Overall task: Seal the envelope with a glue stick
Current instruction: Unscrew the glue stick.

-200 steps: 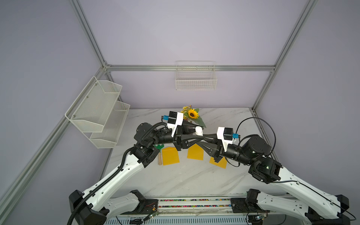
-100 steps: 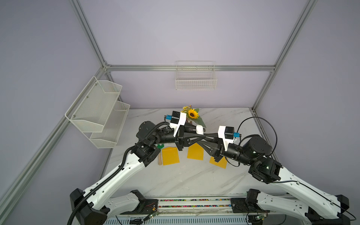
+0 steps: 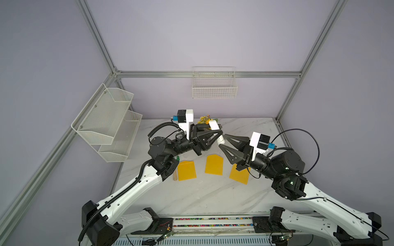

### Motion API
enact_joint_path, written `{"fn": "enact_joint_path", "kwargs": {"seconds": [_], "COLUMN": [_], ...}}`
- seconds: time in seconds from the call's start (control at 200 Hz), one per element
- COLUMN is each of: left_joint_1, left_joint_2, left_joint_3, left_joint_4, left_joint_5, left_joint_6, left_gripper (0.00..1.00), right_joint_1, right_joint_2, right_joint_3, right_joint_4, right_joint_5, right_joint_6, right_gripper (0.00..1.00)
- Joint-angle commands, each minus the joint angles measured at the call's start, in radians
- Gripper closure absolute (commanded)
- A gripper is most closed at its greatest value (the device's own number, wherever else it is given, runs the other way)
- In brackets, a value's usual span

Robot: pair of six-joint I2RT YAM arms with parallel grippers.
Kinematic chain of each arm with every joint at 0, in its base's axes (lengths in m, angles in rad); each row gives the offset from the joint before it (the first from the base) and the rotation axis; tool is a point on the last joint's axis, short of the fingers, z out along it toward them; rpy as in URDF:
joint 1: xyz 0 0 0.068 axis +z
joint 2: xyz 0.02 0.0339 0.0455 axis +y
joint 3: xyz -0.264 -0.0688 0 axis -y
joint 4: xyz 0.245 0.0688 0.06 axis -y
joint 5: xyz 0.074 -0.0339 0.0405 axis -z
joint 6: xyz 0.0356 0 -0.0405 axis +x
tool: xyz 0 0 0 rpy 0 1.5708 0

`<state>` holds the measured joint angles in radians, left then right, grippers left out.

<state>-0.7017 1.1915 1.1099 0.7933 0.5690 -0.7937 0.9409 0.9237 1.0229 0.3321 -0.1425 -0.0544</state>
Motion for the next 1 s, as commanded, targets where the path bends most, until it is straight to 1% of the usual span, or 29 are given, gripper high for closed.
{"fn": "enact_joint_path", "kwargs": {"seconds": [0.0, 0.05, 0.165, 0.24, 0.335, 0.525, 0.6, 0.64, 0.75, 0.925, 0.995], "left_joint_1": [0.001, 0.003, 0.001, -0.002, -0.005, -0.007, -0.009, -0.008, -0.011, -0.015, -0.016], "left_joint_2": [0.007, 0.015, 0.034, 0.047, 0.057, 0.056, 0.059, 0.059, 0.064, 0.074, 0.075], "left_joint_3": [-0.007, -0.010, -0.012, -0.008, 0.001, -0.005, -0.002, -0.002, -0.001, 0.010, 0.011], "left_joint_4": [0.225, 0.257, 0.323, 0.363, 0.370, 0.372, 0.374, 0.377, 0.382, 0.397, 0.394], "left_joint_5": [-0.175, -0.205, -0.253, -0.260, -0.259, -0.271, -0.269, -0.269, -0.267, -0.257, -0.254], "left_joint_6": [-0.200, -0.236, -0.295, -0.317, -0.330, -0.331, -0.331, -0.331, -0.331, -0.332, -0.329], "left_gripper": [1.00, 1.00, 1.00, 1.00, 1.00, 1.00, 1.00, 1.00, 1.00, 1.00, 1.00], "right_joint_1": [0.006, 0.006, 0.007, 0.006, 0.005, 0.006, 0.006, 0.006, 0.006, 0.006, 0.006], "right_joint_2": [0.030, 0.048, 0.091, 0.123, 0.159, 0.196, 0.203, 0.205, 0.212, 0.228, 0.230], "right_joint_3": [0.001, 0.007, 0.016, 0.033, 0.058, 0.083, 0.090, 0.091, 0.095, 0.114, 0.113], "right_joint_4": [0.174, 0.200, 0.269, 0.293, 0.309, 0.346, 0.342, 0.340, 0.337, 0.317, 0.325], "right_joint_5": [0.024, 0.023, 0.003, 0.012, 0.014, 0.026, 0.033, 0.037, 0.041, 0.050, 0.050], "right_joint_6": [-0.035, -0.046, -0.084, -0.092, -0.096, -0.087, -0.087, -0.087, -0.083, -0.060, -0.044], "right_gripper": [0.50, 0.48, 0.48, 0.48, 0.49, 0.57, 0.64, 0.66, 0.70, 0.68, 0.74]}}
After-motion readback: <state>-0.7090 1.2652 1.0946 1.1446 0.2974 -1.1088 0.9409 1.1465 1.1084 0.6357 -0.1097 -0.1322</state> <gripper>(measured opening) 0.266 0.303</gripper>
